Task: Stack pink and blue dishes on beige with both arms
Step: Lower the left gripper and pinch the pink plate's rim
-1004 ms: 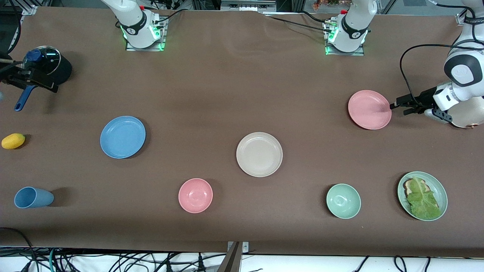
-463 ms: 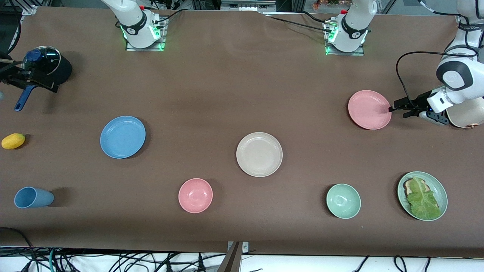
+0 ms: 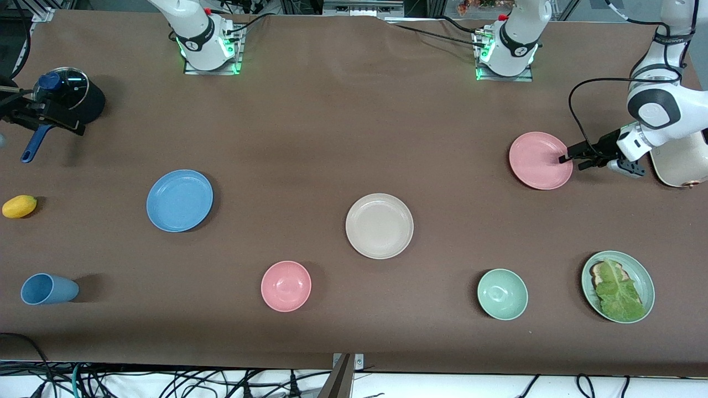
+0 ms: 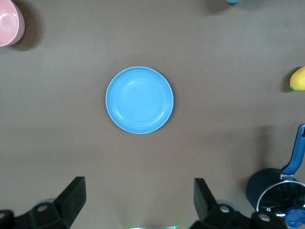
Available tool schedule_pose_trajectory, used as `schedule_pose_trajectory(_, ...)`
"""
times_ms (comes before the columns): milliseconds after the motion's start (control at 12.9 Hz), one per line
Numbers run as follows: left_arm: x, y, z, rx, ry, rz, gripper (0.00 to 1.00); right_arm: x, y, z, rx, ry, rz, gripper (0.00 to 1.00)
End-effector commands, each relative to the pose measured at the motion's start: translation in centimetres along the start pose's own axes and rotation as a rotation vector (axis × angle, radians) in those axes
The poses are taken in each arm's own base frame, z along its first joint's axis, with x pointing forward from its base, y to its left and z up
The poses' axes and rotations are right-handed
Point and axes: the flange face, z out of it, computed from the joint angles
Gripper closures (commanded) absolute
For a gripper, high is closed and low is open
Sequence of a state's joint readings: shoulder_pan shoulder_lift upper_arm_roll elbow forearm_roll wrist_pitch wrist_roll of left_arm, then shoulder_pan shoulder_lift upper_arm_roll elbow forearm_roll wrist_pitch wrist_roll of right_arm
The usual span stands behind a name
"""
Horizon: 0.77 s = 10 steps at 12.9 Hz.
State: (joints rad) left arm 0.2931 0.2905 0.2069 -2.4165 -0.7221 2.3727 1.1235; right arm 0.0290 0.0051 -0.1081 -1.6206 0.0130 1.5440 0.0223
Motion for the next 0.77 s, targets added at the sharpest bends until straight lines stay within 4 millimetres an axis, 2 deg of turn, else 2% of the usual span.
schedule_pose_trajectory(0, -0.9, -0.3, 1.5, -0.011, 0.036, 0.031, 0.0, -0.2, 0.1, -0.6, -0.005, 0.005, 0.001, 0.0)
schedule_pose_trajectory(541, -2.5, 0.2, 1.8, -0.029, 0.042, 0.031, 0.02, -0.2, 0.2, -0.6, -0.005, 0.004, 0.003, 0.0)
schedule_pose_trajectory(618, -2.5, 0.2, 1.8, -0.03, 0.042, 0.031, 0.1, -0.2, 0.3, -0.6, -0.005, 0.004, 0.004, 0.0)
schedule_pose_trajectory(695, -2.5, 0.1, 1.8, -0.029, 0.043, 0.029, 0.35, -0.2, 0.2, -0.6, -0.005, 0.005, 0.003, 0.0)
